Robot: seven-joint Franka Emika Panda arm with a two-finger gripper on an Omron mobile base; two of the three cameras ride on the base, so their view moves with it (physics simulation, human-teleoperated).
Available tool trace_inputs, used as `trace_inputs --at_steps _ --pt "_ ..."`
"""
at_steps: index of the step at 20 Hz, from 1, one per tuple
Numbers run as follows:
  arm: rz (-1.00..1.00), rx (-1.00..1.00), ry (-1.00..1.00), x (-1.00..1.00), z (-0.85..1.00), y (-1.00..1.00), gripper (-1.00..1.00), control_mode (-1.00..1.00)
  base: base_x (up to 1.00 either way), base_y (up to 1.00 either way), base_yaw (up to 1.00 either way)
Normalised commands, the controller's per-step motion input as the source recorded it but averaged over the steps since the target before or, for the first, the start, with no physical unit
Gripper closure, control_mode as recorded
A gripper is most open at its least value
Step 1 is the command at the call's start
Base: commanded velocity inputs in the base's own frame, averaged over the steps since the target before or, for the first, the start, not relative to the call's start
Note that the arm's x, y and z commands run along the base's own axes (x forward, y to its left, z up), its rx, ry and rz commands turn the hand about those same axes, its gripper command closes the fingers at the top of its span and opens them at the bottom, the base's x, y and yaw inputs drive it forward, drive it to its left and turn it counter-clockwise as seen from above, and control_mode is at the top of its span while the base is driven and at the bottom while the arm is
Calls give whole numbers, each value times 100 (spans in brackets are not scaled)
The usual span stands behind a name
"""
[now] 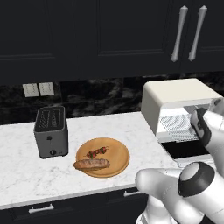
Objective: Pick up the kebab skewer and baguette bread, and place them inside the toaster oven. Close the toaster oven door and start by setting the timer.
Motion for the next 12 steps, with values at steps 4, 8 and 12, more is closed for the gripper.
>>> trace_inputs --at_steps 4,8,12 --pt "0 0 1 -24 27 3 -100 -100 0 0 0" --pt "-1 0 0 -9 70 38 -100 -100 0 0 0" --pt "0 0 0 -12 58 71 -100 -100 0 0 0"
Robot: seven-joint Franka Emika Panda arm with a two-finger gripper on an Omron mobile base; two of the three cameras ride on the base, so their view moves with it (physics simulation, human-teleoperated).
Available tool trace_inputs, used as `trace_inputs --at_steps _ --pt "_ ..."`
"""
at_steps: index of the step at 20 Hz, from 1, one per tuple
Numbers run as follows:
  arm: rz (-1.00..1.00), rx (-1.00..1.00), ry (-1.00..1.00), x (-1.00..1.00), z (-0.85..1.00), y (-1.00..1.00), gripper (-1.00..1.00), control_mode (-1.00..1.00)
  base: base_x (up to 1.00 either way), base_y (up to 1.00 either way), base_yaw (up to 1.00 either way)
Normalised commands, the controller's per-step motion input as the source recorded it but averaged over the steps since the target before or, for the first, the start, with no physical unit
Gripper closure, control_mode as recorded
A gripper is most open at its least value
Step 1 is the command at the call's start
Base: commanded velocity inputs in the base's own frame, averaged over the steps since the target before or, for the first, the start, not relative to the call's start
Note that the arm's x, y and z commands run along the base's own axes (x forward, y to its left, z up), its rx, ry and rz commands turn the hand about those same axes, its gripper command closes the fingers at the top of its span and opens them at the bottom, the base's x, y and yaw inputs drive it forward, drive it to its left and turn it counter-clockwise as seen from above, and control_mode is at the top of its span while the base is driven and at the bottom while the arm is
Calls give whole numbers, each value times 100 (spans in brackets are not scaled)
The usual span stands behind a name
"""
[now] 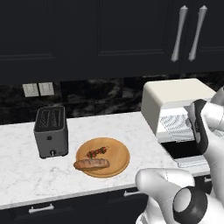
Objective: Pick up the kebab skewer and baguette bread, and place them inside the toaster oven. Close the toaster oven door and start by setting the timer.
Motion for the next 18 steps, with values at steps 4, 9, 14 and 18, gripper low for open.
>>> trace_inputs --at_steps 4,9,14,18 --pt "4 0 1 -3 36 81 -100 -100 0 0 0" --pt "13 0 1 0 16 75 -100 -100 0 0 0" --pt "18 0 0 -6 6 67 -100 -100 0 0 0" --pt "20 0 0 -11 0 84 -100 -100 0 0 0"
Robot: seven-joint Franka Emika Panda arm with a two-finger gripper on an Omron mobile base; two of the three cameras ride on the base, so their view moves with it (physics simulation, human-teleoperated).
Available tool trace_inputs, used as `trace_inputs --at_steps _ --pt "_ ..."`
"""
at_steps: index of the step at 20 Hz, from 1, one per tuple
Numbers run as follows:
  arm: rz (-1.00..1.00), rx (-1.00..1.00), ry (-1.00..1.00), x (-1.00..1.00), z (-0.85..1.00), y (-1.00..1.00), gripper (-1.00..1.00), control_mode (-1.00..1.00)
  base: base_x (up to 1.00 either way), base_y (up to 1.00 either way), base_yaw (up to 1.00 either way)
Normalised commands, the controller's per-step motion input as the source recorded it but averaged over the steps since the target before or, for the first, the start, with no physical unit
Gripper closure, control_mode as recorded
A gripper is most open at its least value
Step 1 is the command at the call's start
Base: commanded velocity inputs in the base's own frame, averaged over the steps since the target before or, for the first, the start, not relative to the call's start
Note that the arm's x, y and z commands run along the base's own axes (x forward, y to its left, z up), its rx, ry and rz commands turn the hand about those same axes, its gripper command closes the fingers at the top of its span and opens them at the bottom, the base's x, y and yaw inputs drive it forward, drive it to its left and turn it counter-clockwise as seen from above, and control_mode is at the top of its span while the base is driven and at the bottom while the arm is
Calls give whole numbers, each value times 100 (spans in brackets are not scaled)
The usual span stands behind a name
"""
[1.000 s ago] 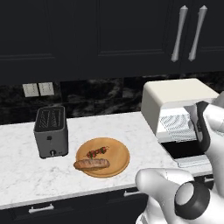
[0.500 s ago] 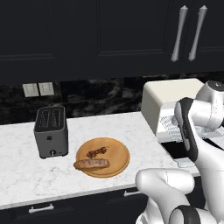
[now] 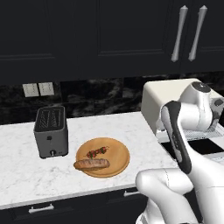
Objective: Pick up the kebab skewer and baguette bread, and place them inside the toaster oven. Close the toaster oven door and start by setting the timer.
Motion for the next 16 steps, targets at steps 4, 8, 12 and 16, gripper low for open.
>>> trace_inputs --at_steps 4,8,12,16 --pt "18 0 0 -11 0 92 -100 -100 0 0 0" --pt "21 0 0 -4 0 79 -100 -100 0 0 0" --pt "22 0 0 0 0 66 -100 -100 0 0 0" --pt "20 0 0 1 -1 57 -100 -100 0 0 0"
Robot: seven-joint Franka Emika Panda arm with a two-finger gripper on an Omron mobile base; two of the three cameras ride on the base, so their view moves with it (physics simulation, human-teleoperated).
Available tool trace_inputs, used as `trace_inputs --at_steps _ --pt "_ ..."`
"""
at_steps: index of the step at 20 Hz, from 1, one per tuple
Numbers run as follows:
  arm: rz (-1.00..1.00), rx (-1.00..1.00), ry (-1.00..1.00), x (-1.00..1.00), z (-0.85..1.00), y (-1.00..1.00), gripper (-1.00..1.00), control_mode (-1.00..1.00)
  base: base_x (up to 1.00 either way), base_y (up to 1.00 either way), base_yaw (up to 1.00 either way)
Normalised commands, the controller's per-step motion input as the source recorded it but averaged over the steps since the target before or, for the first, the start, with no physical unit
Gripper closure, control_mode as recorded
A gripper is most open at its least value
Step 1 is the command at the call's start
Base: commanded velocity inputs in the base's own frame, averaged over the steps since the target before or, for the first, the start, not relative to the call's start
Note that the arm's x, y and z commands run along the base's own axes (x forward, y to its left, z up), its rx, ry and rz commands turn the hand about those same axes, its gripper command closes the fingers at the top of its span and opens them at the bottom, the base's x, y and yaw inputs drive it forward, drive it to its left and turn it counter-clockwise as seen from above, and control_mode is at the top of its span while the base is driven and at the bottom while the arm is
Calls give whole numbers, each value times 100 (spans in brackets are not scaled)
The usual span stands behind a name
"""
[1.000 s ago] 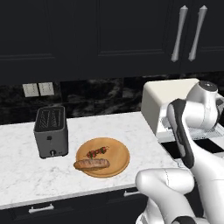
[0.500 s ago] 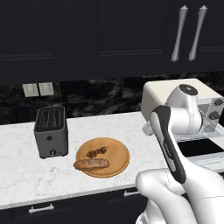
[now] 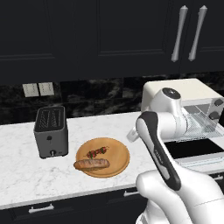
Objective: Pick up the kebab skewer and baguette bread, and place them inside the toaster oven. Close the toaster oven door and start by setting the timer.
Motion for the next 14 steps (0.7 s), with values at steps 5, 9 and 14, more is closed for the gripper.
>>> trace_inputs --at_steps 5,9,14 --pt "15 0 0 1 -1 40 -100 -100 0 0 0" --pt "8 0 0 0 -10 37 -100 -100 0 0 0" --pt "8 -5 0 -12 -33 45 -100 -100 0 0 0"
